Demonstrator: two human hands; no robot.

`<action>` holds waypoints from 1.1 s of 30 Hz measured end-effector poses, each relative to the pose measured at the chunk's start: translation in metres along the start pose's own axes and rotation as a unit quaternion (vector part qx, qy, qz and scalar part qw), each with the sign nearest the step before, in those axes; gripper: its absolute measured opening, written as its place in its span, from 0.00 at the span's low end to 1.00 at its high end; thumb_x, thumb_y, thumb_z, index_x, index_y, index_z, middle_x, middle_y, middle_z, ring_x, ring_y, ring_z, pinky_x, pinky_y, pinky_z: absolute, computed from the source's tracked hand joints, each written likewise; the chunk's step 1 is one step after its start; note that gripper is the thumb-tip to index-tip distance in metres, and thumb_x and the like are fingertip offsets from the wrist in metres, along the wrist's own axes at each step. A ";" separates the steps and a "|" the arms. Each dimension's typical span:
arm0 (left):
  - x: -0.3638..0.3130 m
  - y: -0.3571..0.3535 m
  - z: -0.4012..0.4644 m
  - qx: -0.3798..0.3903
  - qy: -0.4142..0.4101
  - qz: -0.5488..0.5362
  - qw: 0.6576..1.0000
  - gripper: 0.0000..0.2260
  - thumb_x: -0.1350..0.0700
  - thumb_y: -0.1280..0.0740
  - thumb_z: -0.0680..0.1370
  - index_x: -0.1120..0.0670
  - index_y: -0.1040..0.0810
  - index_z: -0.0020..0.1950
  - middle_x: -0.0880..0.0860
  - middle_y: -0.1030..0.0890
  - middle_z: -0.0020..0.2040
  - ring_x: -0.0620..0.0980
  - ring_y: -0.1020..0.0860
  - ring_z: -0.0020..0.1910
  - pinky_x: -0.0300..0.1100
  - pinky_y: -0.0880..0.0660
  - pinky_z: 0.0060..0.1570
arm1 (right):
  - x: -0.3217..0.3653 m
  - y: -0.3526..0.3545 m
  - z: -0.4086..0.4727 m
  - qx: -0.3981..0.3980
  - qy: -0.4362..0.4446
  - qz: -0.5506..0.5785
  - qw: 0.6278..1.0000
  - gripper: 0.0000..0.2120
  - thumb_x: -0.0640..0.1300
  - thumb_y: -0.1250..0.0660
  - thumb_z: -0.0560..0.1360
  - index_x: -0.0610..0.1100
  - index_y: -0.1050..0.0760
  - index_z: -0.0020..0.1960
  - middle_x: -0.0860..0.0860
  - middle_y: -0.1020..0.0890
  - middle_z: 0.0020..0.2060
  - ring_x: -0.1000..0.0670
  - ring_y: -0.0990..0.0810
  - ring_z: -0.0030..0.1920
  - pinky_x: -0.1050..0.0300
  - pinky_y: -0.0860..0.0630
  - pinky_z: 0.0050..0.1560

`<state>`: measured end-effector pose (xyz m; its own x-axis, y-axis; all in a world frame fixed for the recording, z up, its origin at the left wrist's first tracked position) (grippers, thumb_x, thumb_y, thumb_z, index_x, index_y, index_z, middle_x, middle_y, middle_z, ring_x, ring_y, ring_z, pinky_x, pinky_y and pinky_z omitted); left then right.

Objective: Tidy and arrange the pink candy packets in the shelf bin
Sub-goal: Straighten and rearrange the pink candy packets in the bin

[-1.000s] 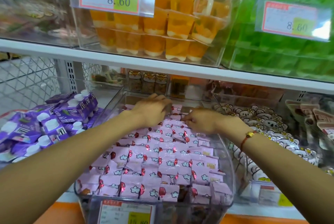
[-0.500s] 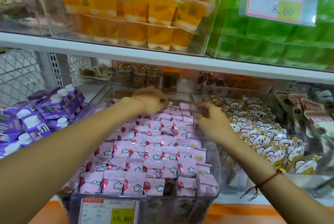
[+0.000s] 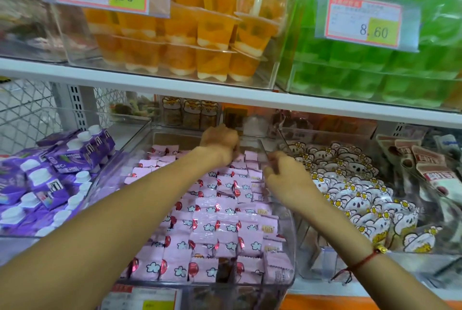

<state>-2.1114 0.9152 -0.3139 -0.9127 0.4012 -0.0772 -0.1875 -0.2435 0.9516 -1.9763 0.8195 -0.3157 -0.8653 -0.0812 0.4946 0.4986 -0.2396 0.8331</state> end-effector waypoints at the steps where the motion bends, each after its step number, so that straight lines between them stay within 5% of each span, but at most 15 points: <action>1: 0.002 0.000 0.000 -0.013 0.015 -0.027 0.999 0.05 0.56 0.33 0.77 0.53 0.19 0.50 0.51 0.23 0.56 0.51 0.26 0.58 0.47 0.28 0.58 | 0.001 0.002 -0.001 -0.011 0.013 -0.017 1.000 0.14 0.43 0.41 0.78 0.43 0.27 0.62 0.43 0.21 0.57 0.42 0.22 0.54 0.52 0.26 0.53; 7: 0.008 -0.001 -0.009 -0.108 -0.011 -0.075 0.991 0.07 0.52 0.39 0.80 0.51 0.22 0.52 0.48 0.27 0.61 0.49 0.32 0.61 0.43 0.29 0.54 | 0.004 0.008 -0.003 -0.058 0.065 -0.035 0.996 0.13 0.45 0.38 0.76 0.49 0.24 0.60 0.48 0.21 0.52 0.47 0.22 0.48 0.57 0.26 0.47; 11: 0.017 0.009 -0.020 -0.199 0.062 -0.256 0.944 0.10 0.49 0.42 0.81 0.52 0.24 0.54 0.48 0.22 0.50 0.46 0.23 0.42 0.39 0.25 0.37 | 0.005 0.011 -0.004 -0.045 0.088 0.019 0.995 0.11 0.44 0.35 0.76 0.48 0.22 0.58 0.48 0.18 0.45 0.50 0.21 0.41 0.57 0.24 0.43; 13: 0.018 0.018 -0.028 -0.250 0.115 -0.381 0.883 0.09 0.51 0.41 0.81 0.53 0.25 0.55 0.49 0.21 0.48 0.43 0.23 0.37 0.38 0.24 0.34 | 0.006 0.012 -0.005 -0.062 0.104 0.024 0.992 0.11 0.44 0.35 0.76 0.47 0.22 0.58 0.49 0.18 0.41 0.53 0.22 0.38 0.60 0.25 0.37; 15: 0.020 0.028 -0.035 -0.253 0.171 -0.508 0.805 0.08 0.54 0.40 0.81 0.55 0.24 0.54 0.53 0.19 0.50 0.48 0.20 0.43 0.42 0.20 0.44 | 0.009 0.013 -0.005 -0.103 0.123 0.033 0.986 0.12 0.45 0.34 0.76 0.44 0.23 0.58 0.53 0.20 0.40 0.58 0.26 0.35 0.72 0.34 0.30; 17: 0.018 0.037 -0.043 -0.203 0.211 -0.633 0.716 0.08 0.56 0.39 0.81 0.57 0.23 0.54 0.55 0.18 0.51 0.52 0.19 0.48 0.44 0.20 0.48 | 0.015 0.015 -0.006 -0.114 0.125 0.102 0.980 0.17 0.48 0.32 0.75 0.45 0.27 0.62 0.55 0.21 0.46 0.57 0.25 0.43 0.75 0.33 0.37; 19: 0.013 0.044 -0.052 -0.140 0.235 -0.735 0.620 0.05 0.58 0.36 0.79 0.57 0.22 0.48 0.56 0.17 0.47 0.50 0.18 0.44 0.39 0.19 0.39 | 0.021 0.015 -0.007 -0.076 0.132 0.182 0.972 0.25 0.51 0.30 0.73 0.49 0.33 0.68 0.55 0.23 0.56 0.56 0.25 0.54 0.68 0.29 0.51; 21: 0.007 0.049 -0.058 -0.090 0.259 -0.776 0.568 0.04 0.59 0.34 0.78 0.58 0.23 0.45 0.55 0.18 0.41 0.48 0.19 0.39 0.38 0.19 0.34 | 0.026 0.015 -0.009 -0.066 0.154 0.219 0.961 0.27 0.47 0.28 0.72 0.50 0.33 0.68 0.55 0.23 0.58 0.58 0.24 0.55 0.65 0.27 0.54; 23: 0.005 0.050 -0.060 -0.047 0.262 -0.772 0.577 0.04 0.59 0.35 0.78 0.59 0.22 0.49 0.55 0.17 0.40 0.47 0.18 0.35 0.39 0.19 0.35 | 0.027 0.018 -0.011 -0.100 0.174 0.236 0.951 0.19 0.40 0.28 0.71 0.48 0.27 0.61 0.55 0.19 0.51 0.62 0.21 0.47 0.70 0.27 0.45; 26: 0.009 0.050 -0.061 0.001 0.230 -0.744 0.628 0.07 0.54 0.35 0.79 0.56 0.22 0.53 0.54 0.16 0.45 0.44 0.16 0.36 0.39 0.19 0.35 | 0.021 0.024 -0.011 -0.095 0.110 0.308 0.940 0.07 0.44 0.27 0.71 0.44 0.20 0.48 0.51 0.15 0.39 0.57 0.18 0.38 0.67 0.23 0.38; 30: 0.011 0.047 -0.060 0.031 0.154 -0.652 0.742 0.10 0.46 0.36 0.78 0.48 0.23 0.56 0.55 0.20 0.57 0.50 0.19 0.53 0.36 0.21 0.37 | 0.013 0.028 -0.008 0.025 -0.044 0.474 0.879 0.15 0.51 0.28 0.70 0.39 0.19 0.47 0.44 0.15 0.36 0.52 0.16 0.35 0.68 0.22 0.34; 33: 0.007 0.046 -0.060 0.044 0.104 -0.647 0.754 0.05 0.51 0.34 0.78 0.46 0.21 0.51 0.55 0.19 0.56 0.48 0.18 0.52 0.34 0.22 0.38 | 0.009 0.028 -0.007 0.072 -0.084 0.521 0.846 0.19 0.53 0.29 0.70 0.38 0.20 0.50 0.43 0.14 0.40 0.53 0.15 0.35 0.69 0.25 0.29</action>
<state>-2.1488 0.8536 -0.2884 -0.0263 0.1035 -0.9943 -0.9536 0.2959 0.0560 -1.9708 0.8052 -0.2900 0.0614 -0.0340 0.9975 0.9981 -0.0004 -0.0615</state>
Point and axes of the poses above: each hand's wrist, its own z-axis towards the middle knuckle, its own y-axis out of the back of the hand, x = y × z, the point moved 1 cm from there along z, towards the middle knuckle
